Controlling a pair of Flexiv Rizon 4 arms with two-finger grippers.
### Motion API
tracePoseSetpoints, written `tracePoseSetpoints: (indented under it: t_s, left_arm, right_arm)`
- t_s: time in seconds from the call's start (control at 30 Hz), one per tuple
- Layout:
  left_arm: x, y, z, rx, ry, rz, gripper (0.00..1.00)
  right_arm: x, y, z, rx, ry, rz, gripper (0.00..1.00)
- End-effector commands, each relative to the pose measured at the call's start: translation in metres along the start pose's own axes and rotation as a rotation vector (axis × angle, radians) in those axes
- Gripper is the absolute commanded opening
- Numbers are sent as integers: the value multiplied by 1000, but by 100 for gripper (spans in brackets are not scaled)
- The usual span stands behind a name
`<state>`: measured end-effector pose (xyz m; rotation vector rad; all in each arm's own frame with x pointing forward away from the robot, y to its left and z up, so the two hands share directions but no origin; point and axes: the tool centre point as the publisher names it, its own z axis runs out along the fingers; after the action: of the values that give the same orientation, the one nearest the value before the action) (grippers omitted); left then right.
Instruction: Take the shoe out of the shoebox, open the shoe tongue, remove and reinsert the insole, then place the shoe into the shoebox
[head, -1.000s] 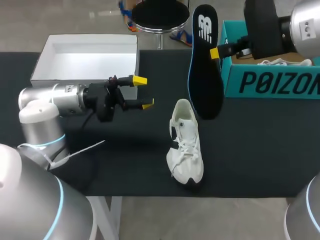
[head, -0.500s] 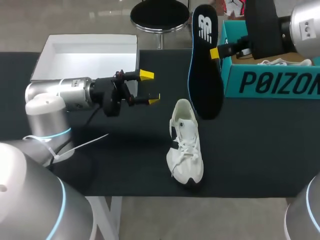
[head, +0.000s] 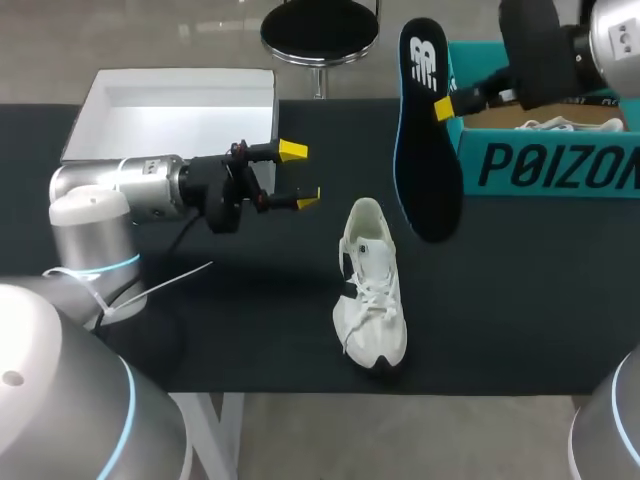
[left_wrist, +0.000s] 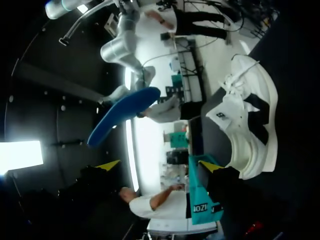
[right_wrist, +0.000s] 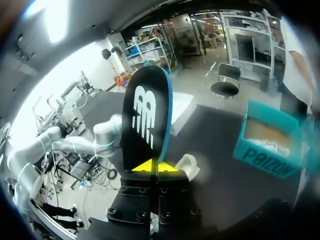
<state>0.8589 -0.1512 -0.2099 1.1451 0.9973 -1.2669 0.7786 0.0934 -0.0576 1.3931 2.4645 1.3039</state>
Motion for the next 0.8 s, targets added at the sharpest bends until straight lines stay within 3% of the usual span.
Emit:
tracePoseSetpoints:
  t_s: [0.03,0.47,0.8]
  left_arm:
    - [1,0,1,-1,0,2,100]
    - [1,0,1,-1,0,2,100]
    - [1,0,1,-1,0,2,100]
  right_arm:
    - [-18,7,11,45,27,19,0]
    - [-67,-6,57,166,38,143,0]
    - [-68,2,92,203,62,166,0]
